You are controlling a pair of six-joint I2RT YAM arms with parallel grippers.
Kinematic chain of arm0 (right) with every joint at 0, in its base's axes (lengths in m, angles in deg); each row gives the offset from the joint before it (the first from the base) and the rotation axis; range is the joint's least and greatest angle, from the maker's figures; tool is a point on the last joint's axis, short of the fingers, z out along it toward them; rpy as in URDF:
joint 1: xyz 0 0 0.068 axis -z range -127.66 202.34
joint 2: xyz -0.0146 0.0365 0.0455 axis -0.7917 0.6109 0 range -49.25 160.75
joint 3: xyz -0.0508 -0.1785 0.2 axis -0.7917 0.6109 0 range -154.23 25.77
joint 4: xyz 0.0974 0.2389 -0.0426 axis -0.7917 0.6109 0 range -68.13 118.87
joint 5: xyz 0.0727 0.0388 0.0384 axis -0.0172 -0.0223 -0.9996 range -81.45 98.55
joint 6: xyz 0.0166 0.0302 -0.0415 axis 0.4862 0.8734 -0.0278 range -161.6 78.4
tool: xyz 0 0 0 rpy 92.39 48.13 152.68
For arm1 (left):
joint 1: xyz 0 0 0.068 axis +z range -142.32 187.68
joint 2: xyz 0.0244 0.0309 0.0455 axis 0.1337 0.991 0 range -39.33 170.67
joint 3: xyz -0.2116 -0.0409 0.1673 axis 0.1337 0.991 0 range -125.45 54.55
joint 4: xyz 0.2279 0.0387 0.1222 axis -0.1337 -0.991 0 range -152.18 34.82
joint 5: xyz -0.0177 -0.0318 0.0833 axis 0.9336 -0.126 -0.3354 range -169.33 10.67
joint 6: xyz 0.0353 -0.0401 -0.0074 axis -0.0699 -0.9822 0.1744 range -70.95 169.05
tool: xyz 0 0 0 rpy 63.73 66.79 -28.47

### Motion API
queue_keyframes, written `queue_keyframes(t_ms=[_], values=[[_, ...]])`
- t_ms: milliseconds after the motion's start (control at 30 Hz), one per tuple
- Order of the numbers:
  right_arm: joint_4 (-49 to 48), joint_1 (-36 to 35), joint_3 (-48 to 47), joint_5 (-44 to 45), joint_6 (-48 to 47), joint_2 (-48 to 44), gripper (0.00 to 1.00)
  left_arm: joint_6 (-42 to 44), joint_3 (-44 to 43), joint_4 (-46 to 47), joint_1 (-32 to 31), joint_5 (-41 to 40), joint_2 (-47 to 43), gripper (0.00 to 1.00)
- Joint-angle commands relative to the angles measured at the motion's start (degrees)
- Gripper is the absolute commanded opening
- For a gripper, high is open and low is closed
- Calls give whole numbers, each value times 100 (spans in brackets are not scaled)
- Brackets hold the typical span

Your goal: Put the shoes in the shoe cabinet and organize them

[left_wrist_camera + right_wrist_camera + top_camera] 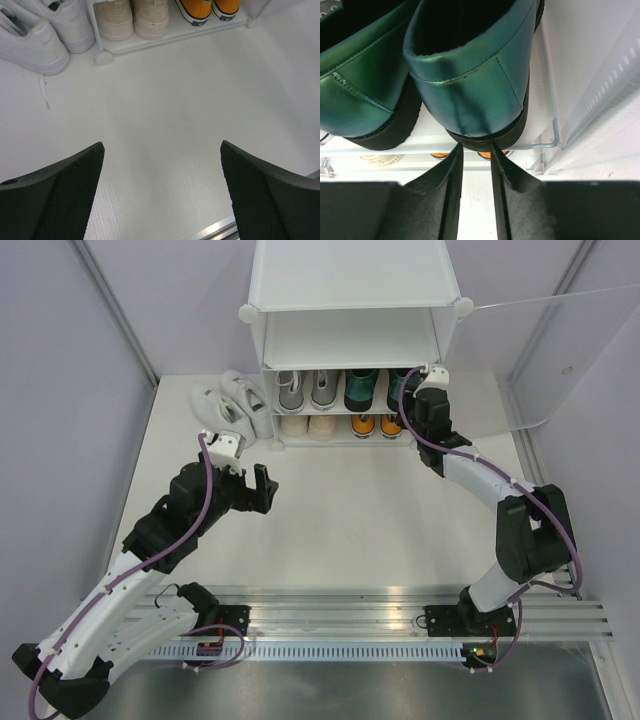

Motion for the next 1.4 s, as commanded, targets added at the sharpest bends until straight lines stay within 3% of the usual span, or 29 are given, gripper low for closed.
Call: queue_keyframes(t_ms=[0,300,500,933,1367], values=[[-642,104,256,-337,-17,-445,34,194,2,134,-33,-2,-31,99],[-185,104,714,-1304,36,-1605,40,177,2,125,-33,51,-57,99],[96,95,65,-1666,238,-2002,40,177,-7,125,-33,77,-75,100],[386,-90,-1807,-1351,318,-649,41,177,11,134,-33,-11,-101,99],[597,-283,-2318,-954,230,362,41,177,11,125,-33,-11,-84,100]])
